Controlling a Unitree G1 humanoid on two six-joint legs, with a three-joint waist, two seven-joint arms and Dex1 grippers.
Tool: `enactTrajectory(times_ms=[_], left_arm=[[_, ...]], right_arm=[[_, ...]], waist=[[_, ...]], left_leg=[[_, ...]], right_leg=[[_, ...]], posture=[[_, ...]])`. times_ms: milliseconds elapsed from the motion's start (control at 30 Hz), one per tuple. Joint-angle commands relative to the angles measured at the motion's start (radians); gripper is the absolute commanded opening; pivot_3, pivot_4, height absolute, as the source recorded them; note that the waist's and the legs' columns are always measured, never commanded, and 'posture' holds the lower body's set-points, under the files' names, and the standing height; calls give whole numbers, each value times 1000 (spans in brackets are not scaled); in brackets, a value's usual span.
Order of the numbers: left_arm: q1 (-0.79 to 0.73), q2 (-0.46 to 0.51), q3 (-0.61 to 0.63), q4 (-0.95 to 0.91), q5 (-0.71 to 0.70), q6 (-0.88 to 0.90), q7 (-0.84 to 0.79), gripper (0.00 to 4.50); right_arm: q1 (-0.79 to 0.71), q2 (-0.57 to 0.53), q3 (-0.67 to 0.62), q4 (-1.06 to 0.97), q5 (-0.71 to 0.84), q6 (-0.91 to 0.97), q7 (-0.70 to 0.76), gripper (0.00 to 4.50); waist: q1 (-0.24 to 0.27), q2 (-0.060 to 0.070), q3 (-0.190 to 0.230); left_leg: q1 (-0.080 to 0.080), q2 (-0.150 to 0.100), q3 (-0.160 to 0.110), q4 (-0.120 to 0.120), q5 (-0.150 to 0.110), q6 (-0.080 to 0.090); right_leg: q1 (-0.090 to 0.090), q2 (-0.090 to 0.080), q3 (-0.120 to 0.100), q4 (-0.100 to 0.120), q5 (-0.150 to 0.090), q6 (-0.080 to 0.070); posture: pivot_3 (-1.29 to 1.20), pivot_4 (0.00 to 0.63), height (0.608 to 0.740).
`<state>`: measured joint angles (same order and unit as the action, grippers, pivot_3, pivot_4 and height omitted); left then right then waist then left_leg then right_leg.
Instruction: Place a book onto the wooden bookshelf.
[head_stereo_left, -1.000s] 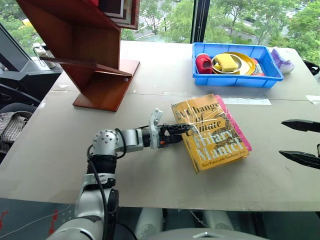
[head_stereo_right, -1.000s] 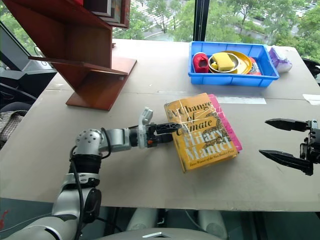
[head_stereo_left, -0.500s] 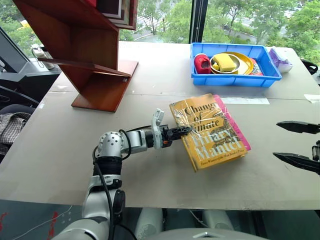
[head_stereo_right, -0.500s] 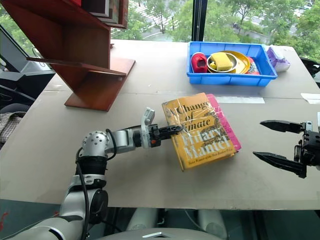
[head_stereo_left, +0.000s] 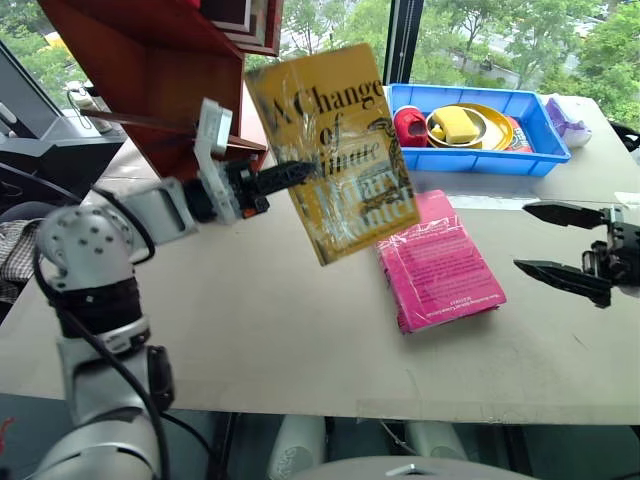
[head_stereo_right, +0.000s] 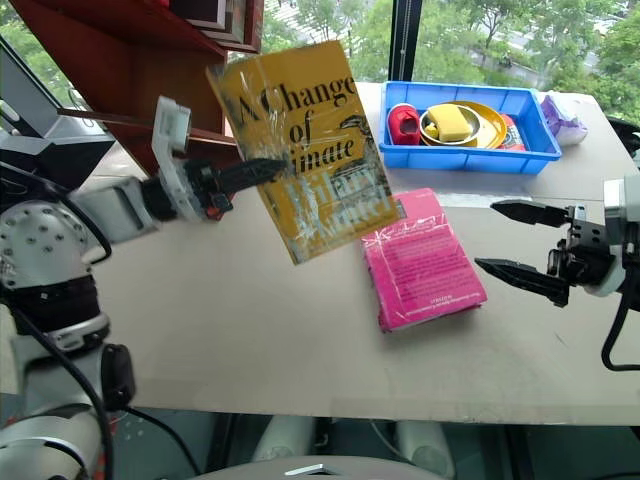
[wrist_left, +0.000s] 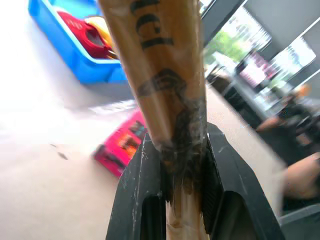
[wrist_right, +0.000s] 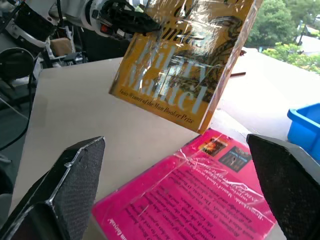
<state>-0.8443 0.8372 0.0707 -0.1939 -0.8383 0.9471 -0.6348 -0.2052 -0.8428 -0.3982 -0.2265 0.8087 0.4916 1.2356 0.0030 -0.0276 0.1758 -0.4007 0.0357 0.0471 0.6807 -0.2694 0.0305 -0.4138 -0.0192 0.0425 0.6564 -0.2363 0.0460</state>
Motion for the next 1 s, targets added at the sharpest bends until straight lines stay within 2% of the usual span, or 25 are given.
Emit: enactTrajectory(times_ms=[33, 100, 167, 267, 433, 567, 833, 1000], left_arm=[[-62, 78, -143, -55, 328, -391, -162, 278], [-118, 141, -222, 18, 568, -730, -241, 278], [-219, 174, -244, 142, 703, -958, -286, 278], [-329, 200, -244, 306, 800, -1149, -334, 278], [-421, 319, -246, 460, 902, -1268, -477, 278], [-452, 430, -300, 621, 1042, -1362, -605, 278], [-572, 382, -400, 977, 1298, -1477, -516, 278], [-614, 341, -443, 1144, 1372, -1559, -435, 278]], right_arm=[[-46, 7, 5, 21, -3, -37, 4, 4500], [-74, 14, 14, 38, -5, -47, 7, 4500], [-95, 18, 21, 51, -7, -56, 10, 4500], [-108, 25, 27, 62, -8, -65, 14, 4500], [-107, 34, 23, 57, -3, -78, 13, 4500], [-125, 53, 38, 53, -4, -93, 5, 4500], [-154, 80, 66, 19, 4, -96, -12, 4500], [-151, 84, 53, -23, 37, -79, -37, 4500]], waist=[[4, 2, -1], [9, 3, 0], [11, 3, 0], [10, 3, 0], [6, 3, 0], [0, 3, 0], [12, 1, 1], [4, 1, 0]], left_leg=[[0, 0, 1, -1, 0, 0], [1, 0, 2, -3, 0, 0], [0, 1, 5, -6, 0, 0], [-2, 1, 6, -6, 0, 0], [-3, 2, 10, -7, -1, 1], [-15, 3, 10, -2, -1, 1], [-16, 3, 11, 6, -1, 2], [-15, 4, 11, 7, -1, 2]], right_leg=[[0, 0, 1, -1, 0, 0], [0, 0, 1, -3, 0, 0], [-1, 1, 0, -4, 0, 0], [-4, 2, 0, -4, 0, -1], [-6, 2, 2, -6, 0, 0], [-19, 2, 2, 1, 0, 1], [-19, 2, 2, 6, 0, 1], [-19, 2, 2, 8, 0, 1]], posture=[[0, 150, 740], [0, 150, 740], [0, 150, 740], [0, 150, 740], [0, 150, 740], [0, 150, 740], [0, 150, 740], [0, 150, 740]])
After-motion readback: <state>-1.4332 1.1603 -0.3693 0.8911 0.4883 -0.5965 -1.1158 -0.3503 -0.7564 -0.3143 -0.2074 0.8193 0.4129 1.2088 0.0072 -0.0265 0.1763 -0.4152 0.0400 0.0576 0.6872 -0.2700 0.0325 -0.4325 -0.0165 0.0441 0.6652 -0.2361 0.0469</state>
